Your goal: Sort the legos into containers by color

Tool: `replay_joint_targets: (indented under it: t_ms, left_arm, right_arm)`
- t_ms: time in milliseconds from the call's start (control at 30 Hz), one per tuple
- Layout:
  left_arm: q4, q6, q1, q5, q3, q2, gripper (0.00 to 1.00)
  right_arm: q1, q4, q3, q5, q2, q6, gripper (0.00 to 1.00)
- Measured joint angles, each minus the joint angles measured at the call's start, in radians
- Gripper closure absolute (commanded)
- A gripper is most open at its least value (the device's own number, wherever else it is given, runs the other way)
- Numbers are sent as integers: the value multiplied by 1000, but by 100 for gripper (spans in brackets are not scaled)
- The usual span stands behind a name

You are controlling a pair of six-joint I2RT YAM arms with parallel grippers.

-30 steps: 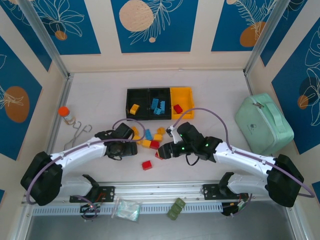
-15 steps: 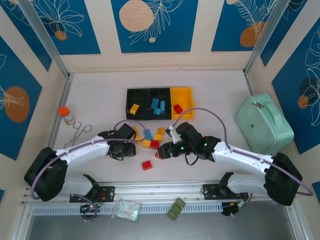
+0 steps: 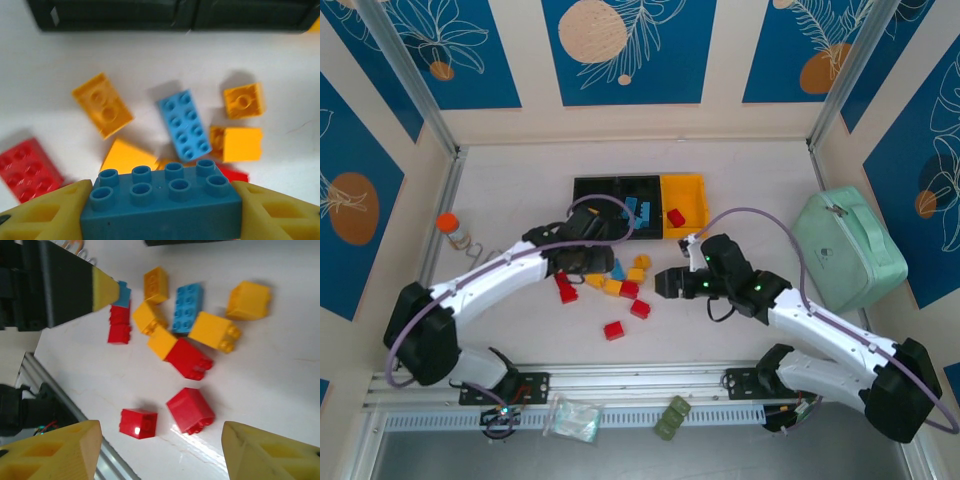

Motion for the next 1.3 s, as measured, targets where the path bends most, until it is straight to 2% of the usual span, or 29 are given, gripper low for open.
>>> replay_joint_targets:
  t_ms: [300,533,767,1067,1200,1300]
  left_arm:
    - [-20,105,0,11,369,281,45]
    - [-66,157,16,26,625,482,45]
    - [-134,179,50,34,844,647,45]
    - [-227,196,88,33,1080,830,44]
    - [-256,197,95,29,1112,881,43]
    - [-259,198,97,26,1119,892,32]
  right_arm:
    - [-63,-55,-23,7,-99,5,35]
    - [-74,-80,-46,12,-117,23,35]
    - [-82,-84,-46,72,-117,26,35]
    - [-141,-61,12,90,-37,18,35]
    - [-141,-49,20,89,-30,18,34]
    - [-141,-50,20,89,-29,18,35]
